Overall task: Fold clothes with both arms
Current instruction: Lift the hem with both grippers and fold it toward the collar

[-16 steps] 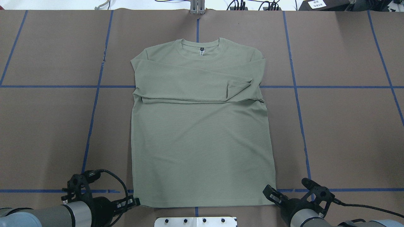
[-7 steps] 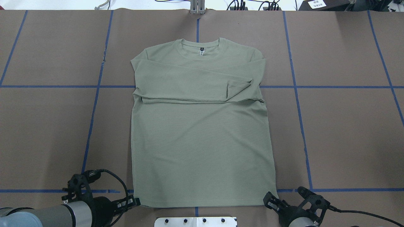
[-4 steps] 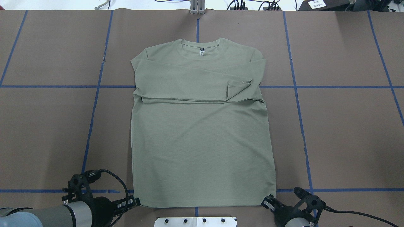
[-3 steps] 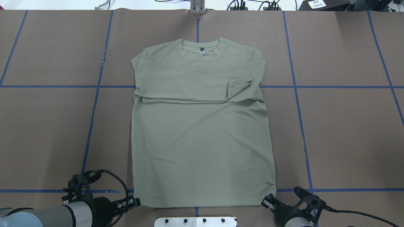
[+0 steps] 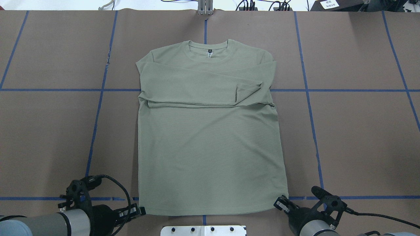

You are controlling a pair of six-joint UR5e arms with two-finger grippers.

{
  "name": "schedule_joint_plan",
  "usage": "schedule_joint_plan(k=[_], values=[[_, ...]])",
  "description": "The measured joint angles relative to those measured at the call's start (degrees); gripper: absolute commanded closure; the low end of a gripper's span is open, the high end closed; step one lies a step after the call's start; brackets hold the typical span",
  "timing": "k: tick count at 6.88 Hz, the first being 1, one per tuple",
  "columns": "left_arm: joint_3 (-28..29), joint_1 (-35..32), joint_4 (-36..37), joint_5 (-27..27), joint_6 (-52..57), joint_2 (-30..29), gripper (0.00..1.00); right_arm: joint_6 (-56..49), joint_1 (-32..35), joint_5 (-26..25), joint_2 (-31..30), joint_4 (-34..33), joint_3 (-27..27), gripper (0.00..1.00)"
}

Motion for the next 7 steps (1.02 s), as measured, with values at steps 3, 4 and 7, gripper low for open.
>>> schedule_joint_plan(k=[3, 4, 7], values=[[-19.7, -3.7, 21.0, -10.6, 0.3, -0.7, 1.00, -0.9, 2.5, 7.4, 4.4, -23.0, 20.0, 1.00], [-21.5, -6.2, 24.5, -13.5, 2.0, -2.0, 1.00, -3.7, 6.4, 11.5, 11.1, -30.1, 20.8, 1.00], [-9.5, -17.7, 26.8, -15.4, 16.4, -12.4, 1.00, -17.9, 19.4, 15.8, 27.3, -34.2, 7.9, 1.00]])
